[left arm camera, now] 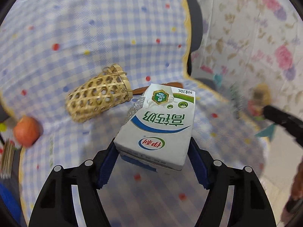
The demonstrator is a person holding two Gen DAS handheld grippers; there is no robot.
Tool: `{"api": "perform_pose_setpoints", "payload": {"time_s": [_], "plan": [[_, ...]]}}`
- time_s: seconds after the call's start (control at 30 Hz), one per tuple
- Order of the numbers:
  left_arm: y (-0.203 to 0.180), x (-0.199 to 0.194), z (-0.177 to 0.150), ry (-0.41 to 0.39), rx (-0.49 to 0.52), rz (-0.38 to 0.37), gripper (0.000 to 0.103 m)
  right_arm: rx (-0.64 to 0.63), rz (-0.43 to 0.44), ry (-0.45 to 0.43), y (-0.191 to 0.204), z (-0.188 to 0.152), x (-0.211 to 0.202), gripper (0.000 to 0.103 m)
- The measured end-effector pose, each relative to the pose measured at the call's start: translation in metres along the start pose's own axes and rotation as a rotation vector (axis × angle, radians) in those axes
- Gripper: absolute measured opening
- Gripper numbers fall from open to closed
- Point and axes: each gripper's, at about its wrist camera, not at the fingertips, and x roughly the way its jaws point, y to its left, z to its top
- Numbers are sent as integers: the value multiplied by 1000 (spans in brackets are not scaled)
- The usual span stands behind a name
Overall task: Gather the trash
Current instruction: 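Carry the milk carton and snack packet over the pink bin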
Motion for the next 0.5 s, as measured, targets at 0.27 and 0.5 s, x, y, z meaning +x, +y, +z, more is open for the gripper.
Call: {"api": "perform_pose_setpoints", "payload": {"time_s": [0.27,0.5], "plan": [[-16,-78,-42,-105,-52,41,71,-32,11,15,16,-28,-31,2],[-53,-113,-74,-127,-16,-15,72,-44,18,17,24,-53,-73,2]]}}
